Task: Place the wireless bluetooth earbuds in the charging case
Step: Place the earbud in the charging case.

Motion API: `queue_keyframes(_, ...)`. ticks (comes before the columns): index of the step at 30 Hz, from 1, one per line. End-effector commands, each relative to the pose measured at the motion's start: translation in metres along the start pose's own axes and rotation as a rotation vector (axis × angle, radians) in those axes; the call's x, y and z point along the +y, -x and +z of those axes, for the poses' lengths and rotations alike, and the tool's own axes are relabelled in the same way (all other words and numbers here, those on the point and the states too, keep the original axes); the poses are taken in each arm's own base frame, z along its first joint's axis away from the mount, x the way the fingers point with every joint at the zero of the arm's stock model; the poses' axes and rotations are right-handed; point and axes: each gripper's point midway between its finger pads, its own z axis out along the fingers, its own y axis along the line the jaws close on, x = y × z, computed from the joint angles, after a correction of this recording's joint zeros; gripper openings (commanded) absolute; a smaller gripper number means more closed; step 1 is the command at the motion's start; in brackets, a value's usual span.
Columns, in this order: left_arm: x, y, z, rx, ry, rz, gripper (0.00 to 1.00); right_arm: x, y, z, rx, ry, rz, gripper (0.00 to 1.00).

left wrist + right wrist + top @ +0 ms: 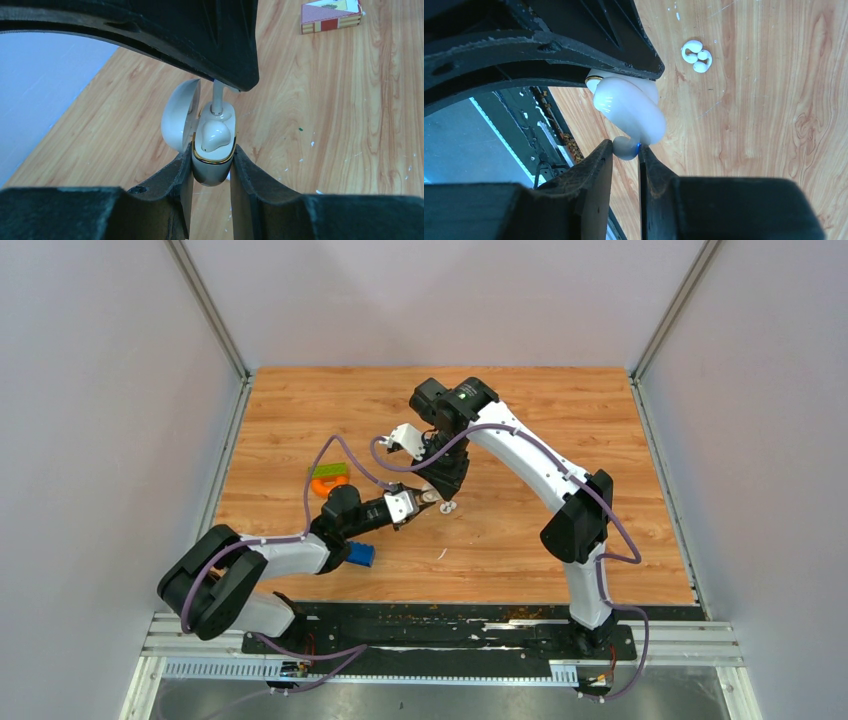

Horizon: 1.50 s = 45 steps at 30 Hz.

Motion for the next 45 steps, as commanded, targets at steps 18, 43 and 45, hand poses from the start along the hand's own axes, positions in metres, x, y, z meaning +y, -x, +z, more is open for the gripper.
queue_keyframes(18, 0.012, 0.023, 0.016, -0.058, 0.016, 0.055, 0.09, -0.002, 0.005, 0.002, 0.030, -0.042, 0.011, 0.13)
queue_keyframes(43, 0.010, 0.013, 0.016, -0.017, 0.012, 0.041, 0.09, -0.007, -0.005, -0.014, 0.044, -0.117, -0.005, 0.11)
queue_keyframes(45, 0.009, 0.012, 0.016, -0.014, 0.011, 0.039, 0.09, -0.007, -0.006, -0.013, 0.048, -0.115, -0.006, 0.11)
